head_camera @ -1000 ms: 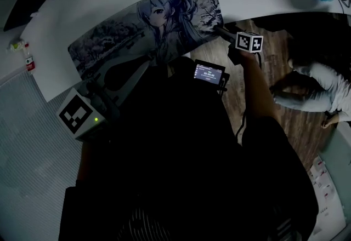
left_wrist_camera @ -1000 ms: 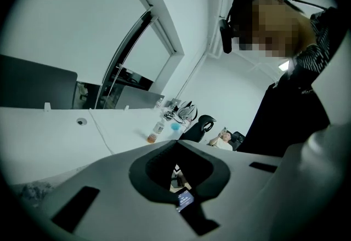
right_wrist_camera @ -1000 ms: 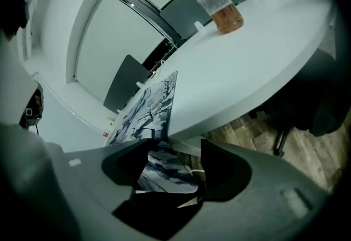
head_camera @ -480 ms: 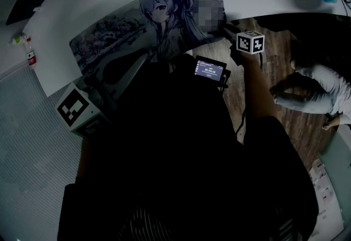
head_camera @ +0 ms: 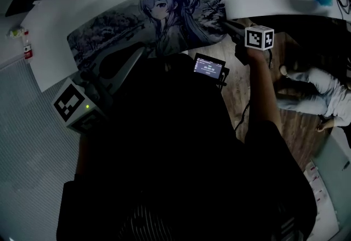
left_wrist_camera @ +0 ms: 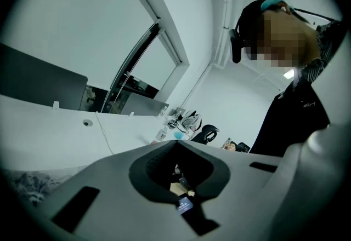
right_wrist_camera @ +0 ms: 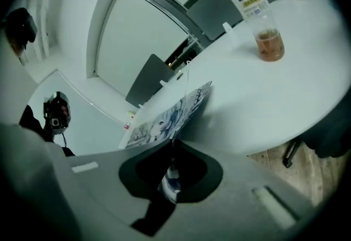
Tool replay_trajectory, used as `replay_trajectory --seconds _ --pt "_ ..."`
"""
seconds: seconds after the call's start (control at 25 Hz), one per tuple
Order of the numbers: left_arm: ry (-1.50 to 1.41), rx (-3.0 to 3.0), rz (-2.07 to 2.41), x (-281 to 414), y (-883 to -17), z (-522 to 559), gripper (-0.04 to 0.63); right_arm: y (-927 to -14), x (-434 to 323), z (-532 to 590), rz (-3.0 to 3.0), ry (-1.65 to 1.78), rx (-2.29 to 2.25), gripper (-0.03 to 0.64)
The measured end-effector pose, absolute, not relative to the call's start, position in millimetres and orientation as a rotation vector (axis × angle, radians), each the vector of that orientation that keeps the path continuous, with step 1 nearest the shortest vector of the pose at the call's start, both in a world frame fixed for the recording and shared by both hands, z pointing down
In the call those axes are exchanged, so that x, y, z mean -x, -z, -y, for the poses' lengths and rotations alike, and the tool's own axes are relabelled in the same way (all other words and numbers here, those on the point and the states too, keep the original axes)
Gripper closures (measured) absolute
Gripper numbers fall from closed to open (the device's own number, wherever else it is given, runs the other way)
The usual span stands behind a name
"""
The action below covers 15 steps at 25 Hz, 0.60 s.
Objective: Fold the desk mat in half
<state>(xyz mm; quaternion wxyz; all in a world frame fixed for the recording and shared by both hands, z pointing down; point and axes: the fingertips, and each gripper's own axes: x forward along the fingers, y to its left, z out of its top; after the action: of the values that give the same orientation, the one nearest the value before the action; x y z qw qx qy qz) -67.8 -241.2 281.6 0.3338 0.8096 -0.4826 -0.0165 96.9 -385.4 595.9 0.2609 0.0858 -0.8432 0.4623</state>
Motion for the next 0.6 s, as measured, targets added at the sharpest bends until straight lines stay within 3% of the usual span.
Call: replay_trajectory --seconds 0.6 --pt "0.195 -2.022 1.454 109 -264 193 0.591 -510 -38 380 2.32 -1.302 -0.024 0.595"
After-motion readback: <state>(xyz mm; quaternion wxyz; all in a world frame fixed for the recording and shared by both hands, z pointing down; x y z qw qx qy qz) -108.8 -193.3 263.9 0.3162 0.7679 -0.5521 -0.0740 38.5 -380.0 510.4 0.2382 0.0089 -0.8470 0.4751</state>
